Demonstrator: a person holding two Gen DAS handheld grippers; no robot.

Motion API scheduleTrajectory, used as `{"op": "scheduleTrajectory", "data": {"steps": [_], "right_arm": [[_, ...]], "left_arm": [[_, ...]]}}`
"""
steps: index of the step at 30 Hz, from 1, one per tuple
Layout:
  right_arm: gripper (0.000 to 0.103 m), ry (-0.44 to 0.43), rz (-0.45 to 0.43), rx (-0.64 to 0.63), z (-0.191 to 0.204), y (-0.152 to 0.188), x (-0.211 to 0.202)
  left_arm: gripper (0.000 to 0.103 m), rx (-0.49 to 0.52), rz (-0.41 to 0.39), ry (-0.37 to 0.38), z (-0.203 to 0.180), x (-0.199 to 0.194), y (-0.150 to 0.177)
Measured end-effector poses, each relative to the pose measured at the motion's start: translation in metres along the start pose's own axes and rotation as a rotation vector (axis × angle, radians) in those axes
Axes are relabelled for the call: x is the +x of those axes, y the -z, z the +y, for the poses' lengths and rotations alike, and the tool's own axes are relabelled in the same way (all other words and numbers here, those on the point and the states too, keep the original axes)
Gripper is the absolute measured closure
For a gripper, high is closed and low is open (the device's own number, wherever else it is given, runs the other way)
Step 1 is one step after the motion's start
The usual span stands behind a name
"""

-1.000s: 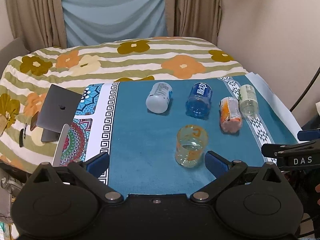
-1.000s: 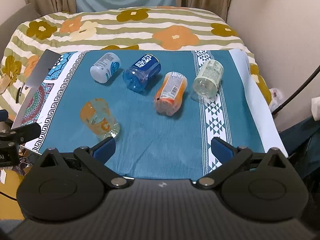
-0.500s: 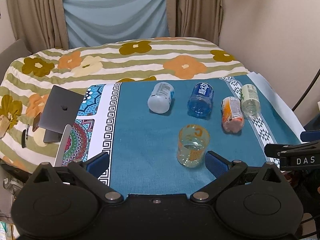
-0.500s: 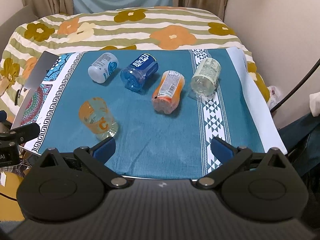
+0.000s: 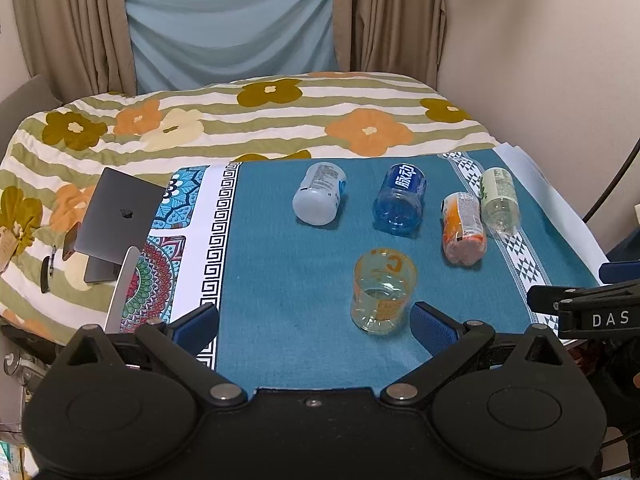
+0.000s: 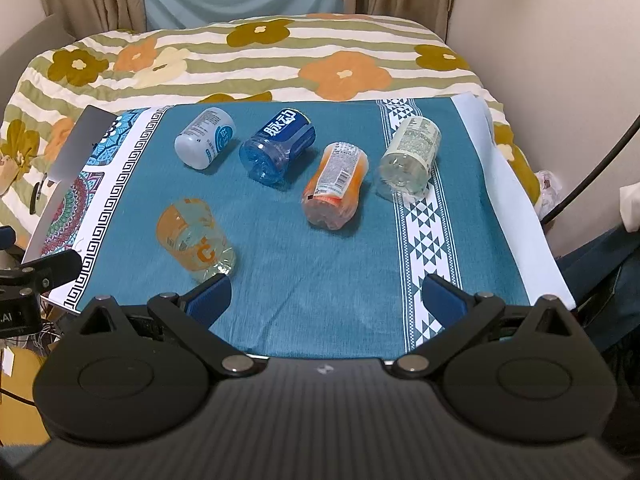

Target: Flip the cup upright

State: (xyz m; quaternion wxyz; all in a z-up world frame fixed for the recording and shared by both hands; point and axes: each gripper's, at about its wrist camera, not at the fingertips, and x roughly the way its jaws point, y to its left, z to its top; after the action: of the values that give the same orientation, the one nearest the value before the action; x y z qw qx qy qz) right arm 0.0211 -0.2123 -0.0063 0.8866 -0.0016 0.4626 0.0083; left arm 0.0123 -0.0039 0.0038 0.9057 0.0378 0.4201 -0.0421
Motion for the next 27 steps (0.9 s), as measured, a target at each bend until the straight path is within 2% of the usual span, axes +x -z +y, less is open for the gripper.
{"op": "scheduleTrajectory", "data": {"steps": [21,27], "right_arm": [[0.0,0.0,0.001,0.001,0.0003,-0.0003,0.0008],[0.0,0.0,0.0,0.002,0.0007,-0.0007,0.001]], "left_arm": [[0.0,-0.019,-0.004,0.001,0.0049,0.0008,-0.001],[0.0,-0.018,-0.039,-0.024,0.0052,-0.0025,-0.0019]]}}
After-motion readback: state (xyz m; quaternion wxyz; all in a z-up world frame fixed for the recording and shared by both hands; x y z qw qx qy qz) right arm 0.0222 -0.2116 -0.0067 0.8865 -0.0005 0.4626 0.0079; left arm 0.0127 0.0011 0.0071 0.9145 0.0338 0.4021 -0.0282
